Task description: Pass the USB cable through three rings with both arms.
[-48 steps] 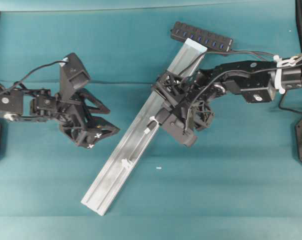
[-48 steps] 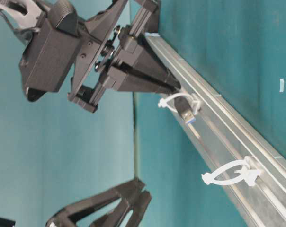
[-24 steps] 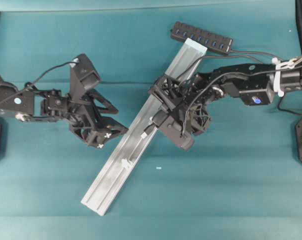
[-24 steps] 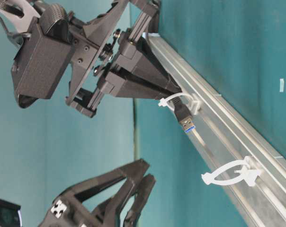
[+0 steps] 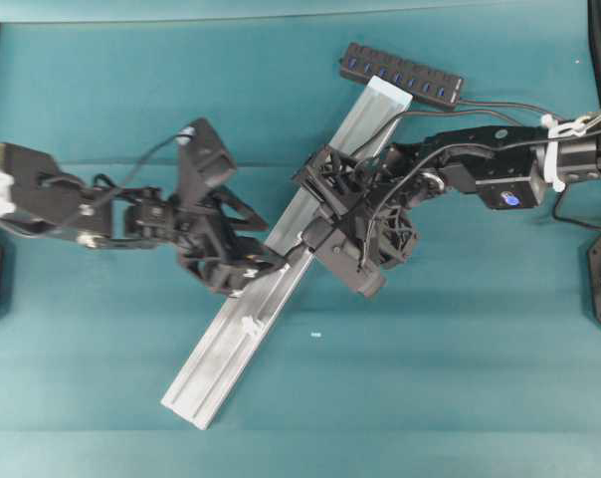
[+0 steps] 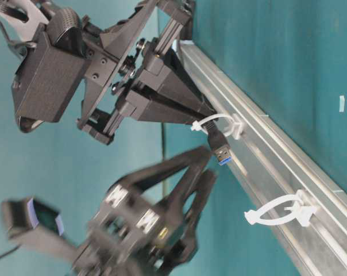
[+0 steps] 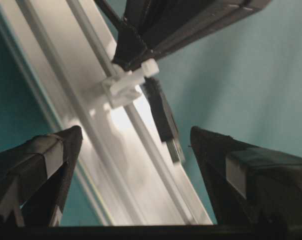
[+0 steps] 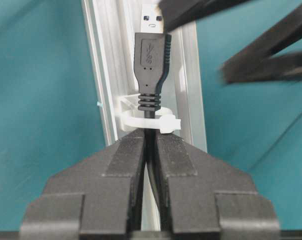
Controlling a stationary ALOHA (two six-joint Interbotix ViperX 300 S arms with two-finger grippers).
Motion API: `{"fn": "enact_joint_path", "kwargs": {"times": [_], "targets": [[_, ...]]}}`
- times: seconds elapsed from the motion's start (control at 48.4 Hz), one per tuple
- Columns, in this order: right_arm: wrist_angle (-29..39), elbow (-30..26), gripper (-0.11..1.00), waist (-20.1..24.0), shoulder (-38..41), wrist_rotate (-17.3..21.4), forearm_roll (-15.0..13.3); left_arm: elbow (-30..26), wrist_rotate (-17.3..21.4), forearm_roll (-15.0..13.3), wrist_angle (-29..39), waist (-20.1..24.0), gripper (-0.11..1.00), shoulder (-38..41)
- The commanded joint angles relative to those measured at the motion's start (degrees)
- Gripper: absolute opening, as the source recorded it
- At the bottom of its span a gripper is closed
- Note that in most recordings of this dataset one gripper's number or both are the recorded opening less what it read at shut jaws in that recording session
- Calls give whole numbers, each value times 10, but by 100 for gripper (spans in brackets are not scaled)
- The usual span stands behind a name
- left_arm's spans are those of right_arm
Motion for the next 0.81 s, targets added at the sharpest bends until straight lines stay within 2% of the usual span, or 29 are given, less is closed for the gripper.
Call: {"fn": "enact_joint_path", "kwargs": {"times": [0.0,0.662,0.786], "targets": [[-2,-4,7,1,1,4,3,-23,0,2,-6,-1,94,7],[-3,-4,7,-2,1,3,4,-47,-18,2,-6,-2,91,42],[-3,-4,7,-1,1,3,3,-50,-18,2,-6,-2,88,45]]}}
